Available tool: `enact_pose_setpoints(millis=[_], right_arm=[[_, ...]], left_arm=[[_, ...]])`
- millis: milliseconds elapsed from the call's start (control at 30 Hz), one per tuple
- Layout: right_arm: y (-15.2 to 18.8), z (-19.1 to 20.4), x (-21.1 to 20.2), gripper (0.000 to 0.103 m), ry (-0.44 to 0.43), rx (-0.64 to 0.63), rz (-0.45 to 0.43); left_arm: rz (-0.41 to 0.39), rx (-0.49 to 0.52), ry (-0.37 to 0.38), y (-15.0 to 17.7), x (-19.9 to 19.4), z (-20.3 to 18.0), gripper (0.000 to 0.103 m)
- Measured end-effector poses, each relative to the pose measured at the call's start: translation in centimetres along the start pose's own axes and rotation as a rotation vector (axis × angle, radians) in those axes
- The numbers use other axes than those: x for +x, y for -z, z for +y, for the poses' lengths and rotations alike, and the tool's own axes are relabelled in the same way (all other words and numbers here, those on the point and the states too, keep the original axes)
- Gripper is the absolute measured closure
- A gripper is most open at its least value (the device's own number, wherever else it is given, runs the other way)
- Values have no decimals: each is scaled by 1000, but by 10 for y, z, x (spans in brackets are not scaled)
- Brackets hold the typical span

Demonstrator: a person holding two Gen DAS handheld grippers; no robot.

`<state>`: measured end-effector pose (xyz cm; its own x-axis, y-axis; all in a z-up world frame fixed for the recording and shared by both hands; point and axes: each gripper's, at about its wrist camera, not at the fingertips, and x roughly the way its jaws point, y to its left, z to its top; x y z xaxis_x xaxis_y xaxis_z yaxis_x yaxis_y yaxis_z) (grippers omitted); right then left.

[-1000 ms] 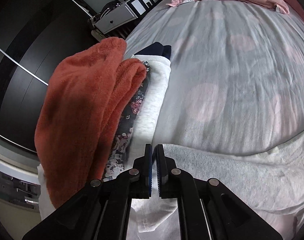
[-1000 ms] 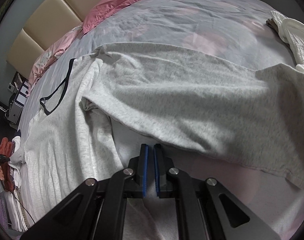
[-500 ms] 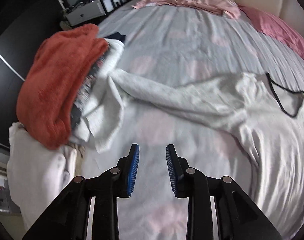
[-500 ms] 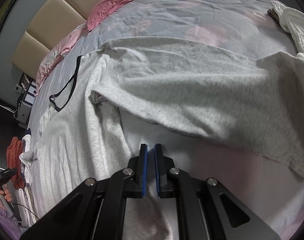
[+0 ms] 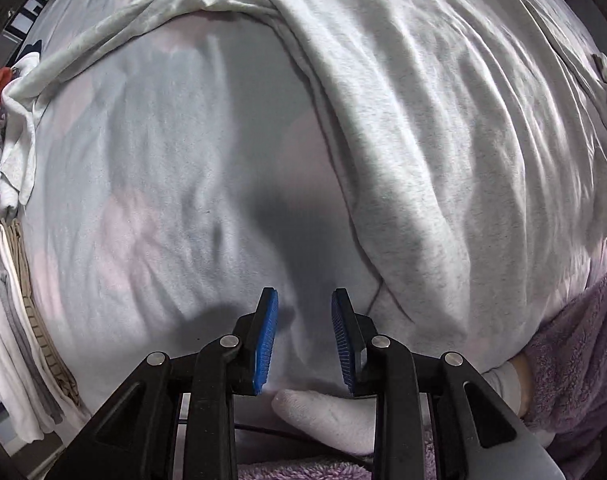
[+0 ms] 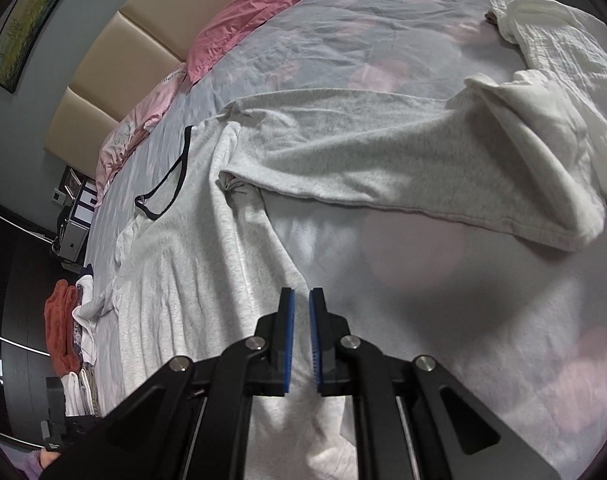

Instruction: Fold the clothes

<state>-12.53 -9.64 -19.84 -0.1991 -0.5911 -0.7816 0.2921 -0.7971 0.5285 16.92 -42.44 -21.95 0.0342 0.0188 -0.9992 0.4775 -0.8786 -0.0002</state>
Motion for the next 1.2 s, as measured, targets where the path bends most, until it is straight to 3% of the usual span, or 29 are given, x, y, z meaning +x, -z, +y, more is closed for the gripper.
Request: enact_pose_setpoints(millis=[133, 300, 400, 533, 733, 900, 1067, 1200], right_arm=[[3, -6, -12, 94, -3, 51, -23], [7, -9, -17, 94, 13, 75, -25], [8, -12, -16, 94, 14, 85, -18], [10, -15, -15, 94, 7, 106, -7], [13, -25, -11, 94, 34, 146, 34], [16, -37, -10, 94, 43, 208, 68], [20, -40, -8, 94, 101, 209, 120], [21, -45, -9, 94, 130, 205, 189]], left_arm=[[56, -15, 73, -2, 8, -14, 73], [71, -31, 51, -5, 15, -31, 75], [58, -56, 95, -3, 10, -37, 91], [39, -74, 168, 1, 3, -44, 96], [-79, -208, 317, 13, -37, -22, 97], [-195, -251, 476, 47, -76, -2, 98], [-203, -298, 381, 64, -70, 26, 98], [-162, -321, 352, 72, -54, 47, 98]])
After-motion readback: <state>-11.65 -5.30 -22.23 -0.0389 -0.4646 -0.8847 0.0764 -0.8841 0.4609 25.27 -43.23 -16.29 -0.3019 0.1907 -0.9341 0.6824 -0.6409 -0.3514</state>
